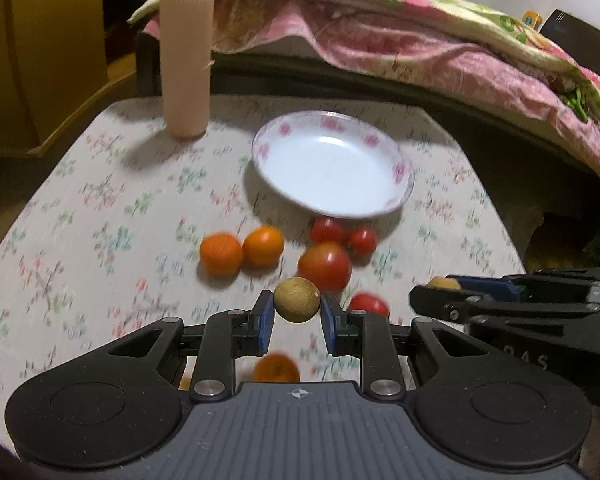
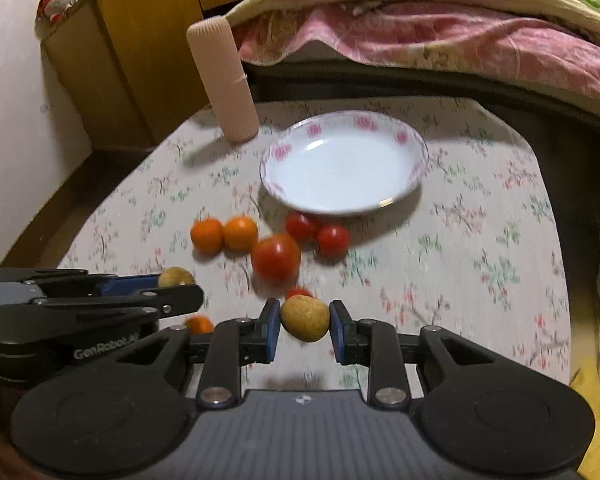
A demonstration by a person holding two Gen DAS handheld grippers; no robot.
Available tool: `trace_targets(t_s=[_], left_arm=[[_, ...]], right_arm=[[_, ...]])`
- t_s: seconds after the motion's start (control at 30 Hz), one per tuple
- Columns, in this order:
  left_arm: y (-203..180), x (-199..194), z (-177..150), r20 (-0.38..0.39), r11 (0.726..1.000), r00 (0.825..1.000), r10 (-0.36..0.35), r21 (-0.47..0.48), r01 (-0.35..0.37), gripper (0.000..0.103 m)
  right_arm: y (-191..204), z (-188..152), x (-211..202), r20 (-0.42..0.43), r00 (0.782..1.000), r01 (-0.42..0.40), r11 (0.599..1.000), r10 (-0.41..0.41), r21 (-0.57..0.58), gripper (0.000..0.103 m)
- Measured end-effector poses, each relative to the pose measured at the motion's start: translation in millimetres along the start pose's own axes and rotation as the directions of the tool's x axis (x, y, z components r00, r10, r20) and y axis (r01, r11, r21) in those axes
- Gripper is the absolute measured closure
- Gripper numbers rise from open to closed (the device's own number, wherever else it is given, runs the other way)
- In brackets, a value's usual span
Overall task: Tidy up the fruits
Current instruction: 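Carry both held brown fruits over the white pink-rimmed plate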
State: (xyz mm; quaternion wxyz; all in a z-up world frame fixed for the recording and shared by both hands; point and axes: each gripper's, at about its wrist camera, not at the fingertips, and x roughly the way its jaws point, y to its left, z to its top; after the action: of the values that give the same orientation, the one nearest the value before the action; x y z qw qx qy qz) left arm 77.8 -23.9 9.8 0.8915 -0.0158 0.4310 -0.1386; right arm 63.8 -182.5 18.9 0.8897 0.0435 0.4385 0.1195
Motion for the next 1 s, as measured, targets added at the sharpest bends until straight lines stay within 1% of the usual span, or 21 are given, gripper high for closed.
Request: trace_targets(t_s=[0.17, 0.37, 0.43, 0.5, 0.57, 0.67, 0.73, 0.87, 1.0], left_arm=[[-2.3, 13.0, 24.7, 0.008, 1.000, 1.000, -0.008, 0.013, 0.008, 0.071], [-13.0, 33.7, 57.8, 0.028, 0.998, 0.999, -0.017, 0.054, 0.016, 0.071], [-16.2, 41.5, 65.1, 0.027, 0.998, 0.999, -0.021, 0.060, 0.020, 0.070], [-19.2, 50.7, 70.3, 0.021, 0.997, 1.000, -0.022, 0.068, 0.020, 0.070], [-20.3, 59.4, 73.2, 0.012, 0.997, 1.000, -0.020, 0.070, 0.019, 0.070], [-20.0, 72.5, 74.1, -0.008, 0.997, 1.000, -0.017, 0.069, 0.017, 0.070], [-19.4, 77.7, 74.8, -0.018, 0.998, 1.000, -0.015, 0.067, 0.017, 0.071], [-16.0, 86.6, 74.3, -0.031, 0.998, 0.999, -0.006, 0.067, 0.008, 0.070], [-17.3, 91.4, 74.4, -0.033, 0.997, 0.999, 0.008, 0.080, -0.006, 0.070]], right_arm=[[-8.6, 20.6, 8.2, -0.004, 1.000, -0.003, 1.000, 0.003, 0.007, 0.075], [-28.6, 51.0, 27.0, -0.004, 1.000, 0.029, 0.999, -0.029, 0.030, 0.075], [-34.2, 60.6, 34.5, -0.009, 0.999, 0.033, 0.999, -0.032, 0.043, 0.075], [-37.9, 70.9, 43.6, -0.014, 0.999, 0.042, 0.999, -0.042, 0.032, 0.075], [-41.8, 80.9, 55.2, -0.016, 0.998, 0.062, 0.998, -0.062, 0.018, 0.075], [-49.7, 89.8, 69.2, -0.028, 0.998, 0.058, 0.998, -0.057, 0.035, 0.075], [-52.3, 92.2, 76.3, -0.032, 0.998, 0.052, 0.998, -0.051, 0.047, 0.075], [-48.2, 93.6, 86.0, -0.032, 0.997, 0.070, 0.998, -0.070, 0.001, 0.075], [-47.9, 94.6, 93.8, -0.043, 0.996, 0.076, 0.997, -0.076, -0.012, 0.075]])
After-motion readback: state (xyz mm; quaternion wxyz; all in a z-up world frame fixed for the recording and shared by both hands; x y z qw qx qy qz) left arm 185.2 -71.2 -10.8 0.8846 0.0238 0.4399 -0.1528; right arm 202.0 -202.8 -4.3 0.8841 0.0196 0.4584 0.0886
